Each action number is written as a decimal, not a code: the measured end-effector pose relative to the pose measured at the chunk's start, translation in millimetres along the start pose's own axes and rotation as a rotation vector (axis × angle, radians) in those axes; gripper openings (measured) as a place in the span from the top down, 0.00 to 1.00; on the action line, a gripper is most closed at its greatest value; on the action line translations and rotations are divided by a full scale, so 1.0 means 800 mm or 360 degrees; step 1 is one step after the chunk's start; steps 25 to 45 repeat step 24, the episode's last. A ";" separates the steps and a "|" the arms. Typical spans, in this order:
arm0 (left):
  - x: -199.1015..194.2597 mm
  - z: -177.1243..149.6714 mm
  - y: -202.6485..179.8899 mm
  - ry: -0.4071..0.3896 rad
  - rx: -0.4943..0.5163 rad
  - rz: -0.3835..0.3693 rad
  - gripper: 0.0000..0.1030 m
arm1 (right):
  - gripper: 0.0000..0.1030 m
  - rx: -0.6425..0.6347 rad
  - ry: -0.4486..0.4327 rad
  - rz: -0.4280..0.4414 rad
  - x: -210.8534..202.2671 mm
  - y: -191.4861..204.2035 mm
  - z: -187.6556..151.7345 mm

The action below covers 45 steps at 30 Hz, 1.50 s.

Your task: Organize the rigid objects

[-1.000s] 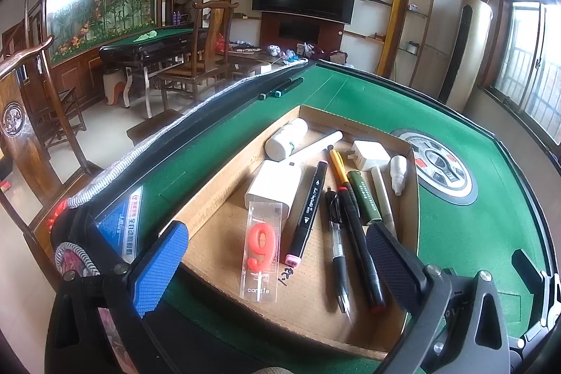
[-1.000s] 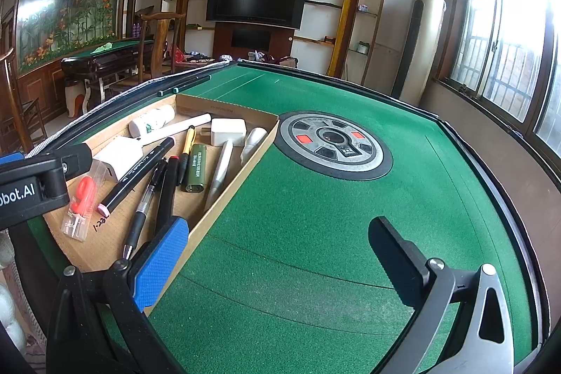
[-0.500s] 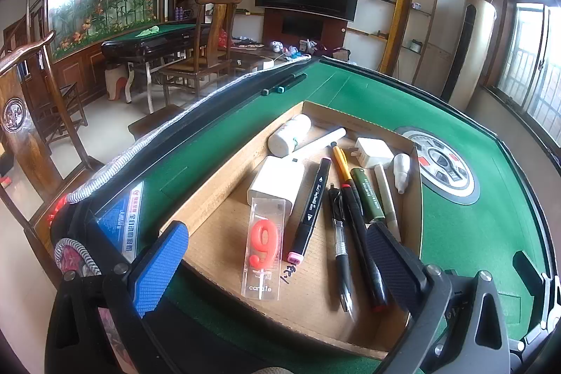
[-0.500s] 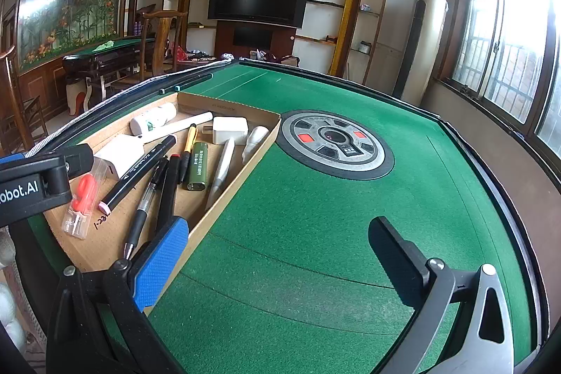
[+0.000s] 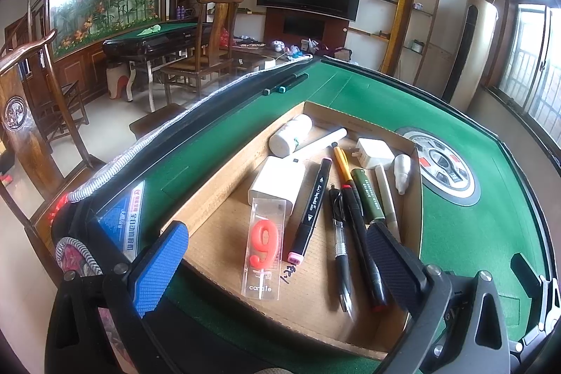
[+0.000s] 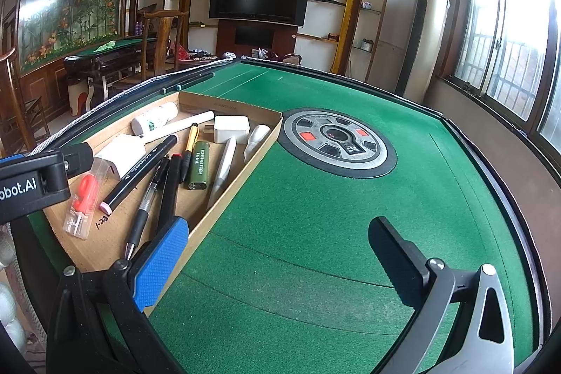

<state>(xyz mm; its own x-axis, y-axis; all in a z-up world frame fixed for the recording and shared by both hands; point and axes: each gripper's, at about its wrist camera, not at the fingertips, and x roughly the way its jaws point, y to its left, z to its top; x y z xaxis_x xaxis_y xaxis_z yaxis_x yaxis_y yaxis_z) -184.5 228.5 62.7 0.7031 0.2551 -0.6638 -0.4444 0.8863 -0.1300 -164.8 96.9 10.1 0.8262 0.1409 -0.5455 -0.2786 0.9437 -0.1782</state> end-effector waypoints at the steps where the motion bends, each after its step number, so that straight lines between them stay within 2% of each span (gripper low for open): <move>1: -0.001 0.000 0.000 0.0001 0.0000 0.0003 0.01 | 0.00 0.0000 0.0001 0.0003 0.000 0.001 -0.002; 13: -0.009 0.001 -0.025 0.0001 0.0073 0.0042 0.01 | 0.01 0.0090 0.0018 0.0061 -0.027 -0.007 -0.019; 24: -0.024 0.002 -0.046 -0.0073 0.0126 0.0091 0.01 | 0.01 0.0142 0.0031 0.0062 -0.049 -0.020 -0.030; 45: -0.024 0.002 -0.046 -0.0073 0.0126 0.0091 0.01 | 0.01 0.0142 0.0031 0.0062 -0.049 -0.020 -0.030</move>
